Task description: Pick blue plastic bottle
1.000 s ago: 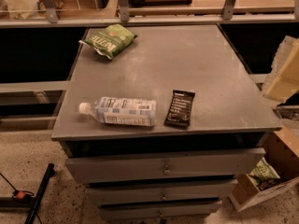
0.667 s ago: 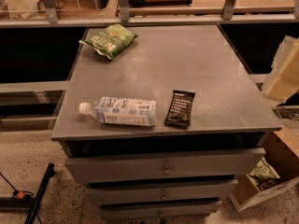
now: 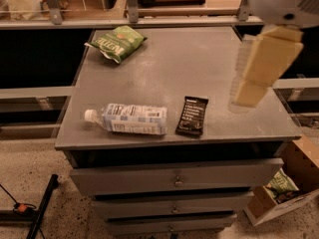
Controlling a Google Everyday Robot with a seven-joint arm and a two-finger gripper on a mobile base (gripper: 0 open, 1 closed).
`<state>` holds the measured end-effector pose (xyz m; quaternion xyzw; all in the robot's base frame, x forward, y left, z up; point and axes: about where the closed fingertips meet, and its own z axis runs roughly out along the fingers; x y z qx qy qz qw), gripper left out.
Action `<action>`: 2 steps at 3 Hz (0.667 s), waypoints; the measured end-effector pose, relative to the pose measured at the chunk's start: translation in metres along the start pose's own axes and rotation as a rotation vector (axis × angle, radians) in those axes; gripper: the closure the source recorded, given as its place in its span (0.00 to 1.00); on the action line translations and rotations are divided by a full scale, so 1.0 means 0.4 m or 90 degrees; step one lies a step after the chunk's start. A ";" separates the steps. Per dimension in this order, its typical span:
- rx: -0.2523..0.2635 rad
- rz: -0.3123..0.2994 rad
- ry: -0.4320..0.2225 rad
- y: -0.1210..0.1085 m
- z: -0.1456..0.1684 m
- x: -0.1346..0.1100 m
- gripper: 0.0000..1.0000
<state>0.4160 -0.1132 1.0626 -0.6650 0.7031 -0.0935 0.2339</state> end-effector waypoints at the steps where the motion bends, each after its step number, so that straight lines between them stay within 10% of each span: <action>1: -0.014 -0.036 -0.009 0.012 0.012 -0.067 0.00; 2: -0.014 -0.036 -0.009 0.012 0.012 -0.067 0.00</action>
Offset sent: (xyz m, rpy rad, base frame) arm -0.0086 0.2041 -0.1132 -0.2326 0.2633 0.4302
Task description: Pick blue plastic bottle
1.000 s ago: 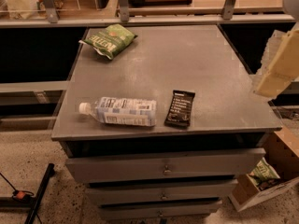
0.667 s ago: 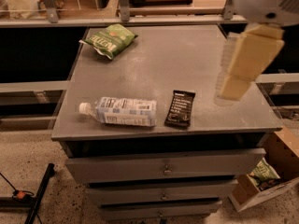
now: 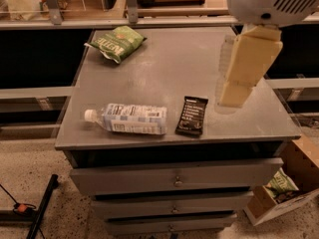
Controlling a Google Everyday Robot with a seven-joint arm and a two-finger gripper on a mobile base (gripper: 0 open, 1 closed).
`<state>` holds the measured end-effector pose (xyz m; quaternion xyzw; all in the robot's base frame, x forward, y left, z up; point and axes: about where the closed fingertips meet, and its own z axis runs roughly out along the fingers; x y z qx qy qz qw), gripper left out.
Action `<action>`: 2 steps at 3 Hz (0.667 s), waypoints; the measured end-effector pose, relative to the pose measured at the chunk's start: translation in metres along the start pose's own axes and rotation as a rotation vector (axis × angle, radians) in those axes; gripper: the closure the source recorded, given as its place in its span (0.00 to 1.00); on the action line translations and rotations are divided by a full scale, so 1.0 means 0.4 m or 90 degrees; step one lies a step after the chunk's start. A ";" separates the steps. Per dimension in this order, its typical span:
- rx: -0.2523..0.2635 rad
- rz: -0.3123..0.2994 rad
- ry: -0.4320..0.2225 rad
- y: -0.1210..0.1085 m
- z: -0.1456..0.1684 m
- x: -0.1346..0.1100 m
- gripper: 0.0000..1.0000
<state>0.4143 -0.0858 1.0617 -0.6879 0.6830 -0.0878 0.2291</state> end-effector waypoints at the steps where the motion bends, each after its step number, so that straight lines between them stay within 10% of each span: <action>1: 0.000 0.000 0.000 0.000 0.000 0.000 0.00; 2: 0.000 0.000 0.000 0.000 0.000 0.000 0.00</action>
Offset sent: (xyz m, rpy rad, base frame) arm 0.0300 0.0386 -0.0684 -0.2102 0.1877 0.0550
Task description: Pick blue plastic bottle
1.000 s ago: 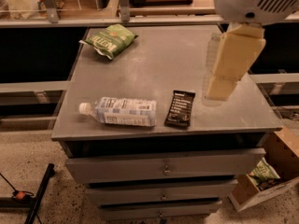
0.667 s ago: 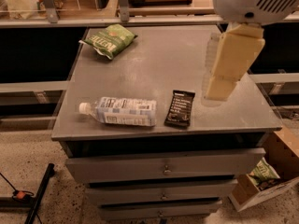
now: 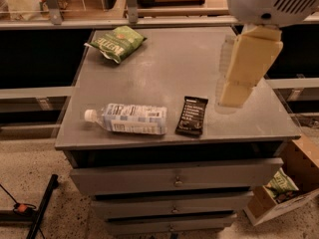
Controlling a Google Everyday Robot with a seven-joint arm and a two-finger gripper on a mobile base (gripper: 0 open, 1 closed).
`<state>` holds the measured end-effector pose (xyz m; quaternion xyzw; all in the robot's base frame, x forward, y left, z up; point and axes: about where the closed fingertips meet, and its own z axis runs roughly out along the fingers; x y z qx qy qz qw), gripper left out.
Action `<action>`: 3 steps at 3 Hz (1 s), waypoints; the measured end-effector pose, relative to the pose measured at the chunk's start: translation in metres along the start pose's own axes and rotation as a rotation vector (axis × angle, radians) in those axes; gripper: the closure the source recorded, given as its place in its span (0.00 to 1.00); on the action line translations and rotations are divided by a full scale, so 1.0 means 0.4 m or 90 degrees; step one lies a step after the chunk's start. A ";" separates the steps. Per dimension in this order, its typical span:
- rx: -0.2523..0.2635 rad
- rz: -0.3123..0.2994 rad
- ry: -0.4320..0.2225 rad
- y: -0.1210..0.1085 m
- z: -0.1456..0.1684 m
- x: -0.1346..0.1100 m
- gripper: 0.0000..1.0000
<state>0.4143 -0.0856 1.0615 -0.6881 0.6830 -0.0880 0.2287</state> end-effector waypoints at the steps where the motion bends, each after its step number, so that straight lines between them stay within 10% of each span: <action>1: -0.046 -0.046 0.042 0.012 0.087 -0.043 0.00; 3: -0.022 -0.064 0.050 0.004 0.062 -0.067 0.00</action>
Offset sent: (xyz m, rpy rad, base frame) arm 0.0067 0.0170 -0.0205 -0.0661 0.0412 0.0340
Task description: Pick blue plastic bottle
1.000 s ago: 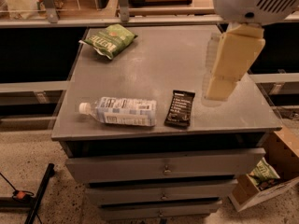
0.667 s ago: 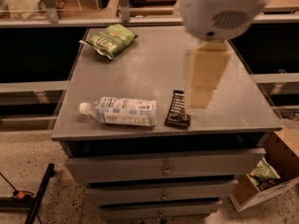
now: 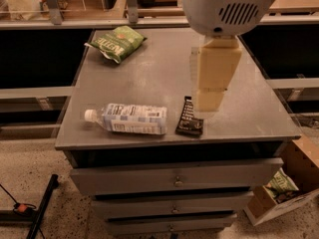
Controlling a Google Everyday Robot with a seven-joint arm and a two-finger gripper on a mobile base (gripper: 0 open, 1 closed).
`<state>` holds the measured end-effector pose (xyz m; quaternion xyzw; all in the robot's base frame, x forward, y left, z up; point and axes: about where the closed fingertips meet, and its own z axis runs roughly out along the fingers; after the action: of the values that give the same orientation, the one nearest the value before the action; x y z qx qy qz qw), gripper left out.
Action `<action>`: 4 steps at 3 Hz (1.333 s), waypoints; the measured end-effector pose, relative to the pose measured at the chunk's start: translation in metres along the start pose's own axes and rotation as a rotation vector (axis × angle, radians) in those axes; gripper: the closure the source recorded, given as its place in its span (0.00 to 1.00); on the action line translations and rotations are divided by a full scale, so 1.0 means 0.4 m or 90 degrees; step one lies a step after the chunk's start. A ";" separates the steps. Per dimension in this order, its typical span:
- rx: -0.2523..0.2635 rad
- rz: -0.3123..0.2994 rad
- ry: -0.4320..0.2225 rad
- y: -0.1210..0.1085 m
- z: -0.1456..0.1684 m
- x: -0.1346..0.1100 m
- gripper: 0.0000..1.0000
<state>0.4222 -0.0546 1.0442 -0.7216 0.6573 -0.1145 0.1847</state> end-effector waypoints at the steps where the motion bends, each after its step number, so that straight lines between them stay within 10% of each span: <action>1: -0.013 -0.012 0.014 -0.004 -0.009 -0.005 0.00; 4: -0.027 -0.013 0.017 -0.051 0.065 -0.080 0.00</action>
Offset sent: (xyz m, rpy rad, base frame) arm 0.0290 0.0088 -0.0625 -0.1668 0.2538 -0.0160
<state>0.4477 -0.0185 1.0315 -0.7304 0.6546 -0.1124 0.1593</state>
